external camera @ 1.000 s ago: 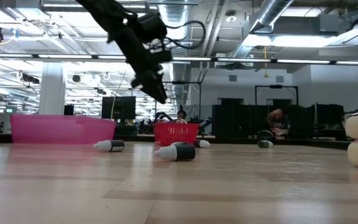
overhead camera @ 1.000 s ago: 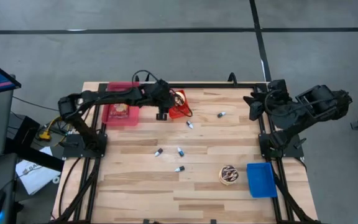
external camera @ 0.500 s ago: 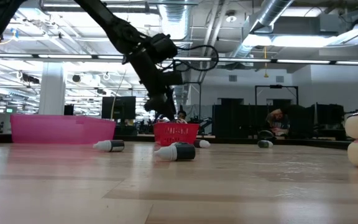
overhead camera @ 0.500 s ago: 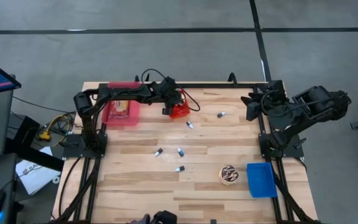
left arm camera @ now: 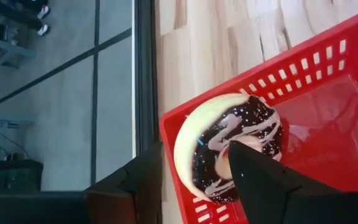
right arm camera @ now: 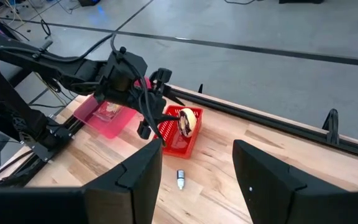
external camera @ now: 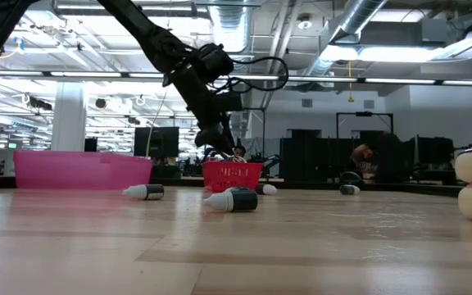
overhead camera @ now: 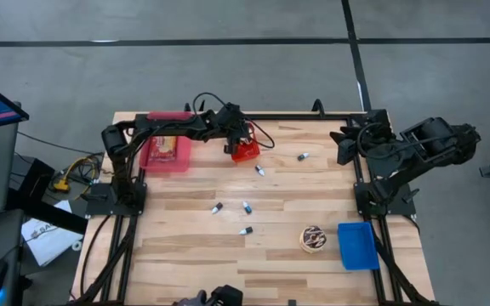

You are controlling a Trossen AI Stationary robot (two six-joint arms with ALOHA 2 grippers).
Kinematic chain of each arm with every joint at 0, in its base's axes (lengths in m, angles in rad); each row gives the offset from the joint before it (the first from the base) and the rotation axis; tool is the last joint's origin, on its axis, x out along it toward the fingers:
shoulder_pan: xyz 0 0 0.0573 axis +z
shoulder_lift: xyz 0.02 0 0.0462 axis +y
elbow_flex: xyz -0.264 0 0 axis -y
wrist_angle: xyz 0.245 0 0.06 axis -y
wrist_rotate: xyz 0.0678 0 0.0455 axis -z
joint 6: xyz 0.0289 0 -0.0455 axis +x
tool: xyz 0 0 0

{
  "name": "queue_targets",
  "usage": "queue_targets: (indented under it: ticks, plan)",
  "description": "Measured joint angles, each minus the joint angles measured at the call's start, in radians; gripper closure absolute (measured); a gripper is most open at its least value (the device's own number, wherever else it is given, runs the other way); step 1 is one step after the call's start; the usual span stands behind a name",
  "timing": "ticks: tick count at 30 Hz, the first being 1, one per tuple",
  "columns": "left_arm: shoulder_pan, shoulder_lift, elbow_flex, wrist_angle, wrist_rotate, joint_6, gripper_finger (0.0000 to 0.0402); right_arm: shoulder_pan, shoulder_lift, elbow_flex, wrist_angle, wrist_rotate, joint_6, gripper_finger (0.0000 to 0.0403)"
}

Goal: Pick & Place Food Item
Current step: Put the left black donut into the red bin

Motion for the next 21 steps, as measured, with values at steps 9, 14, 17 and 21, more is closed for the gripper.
queue_targets:
  ticks: [9, 14, 17, 21]
  plan:
    - [0.020, 0.000, 0.000, -0.002, 0.000, -0.007, 0.0233, 0.003, 0.000, 0.000, -0.002, -0.004, 0.000, 0.0214]
    - [0.032, 0.000, 0.061, -0.125, 0.116, -0.051, 0.0230, 0.003, 0.000, 0.000, -0.002, -0.024, 0.000, 0.0214]
    - [0.061, 0.000, 0.115, -0.168, 0.217, -0.165, 0.0238, 0.003, 0.000, 0.000, 0.004, -0.026, 0.000, 0.0214]
    - [0.111, 0.000, 0.179, -0.226, 0.309, -0.235, 0.0248, 0.003, 0.000, 0.000, 0.005, -0.026, 0.000, 0.0214]
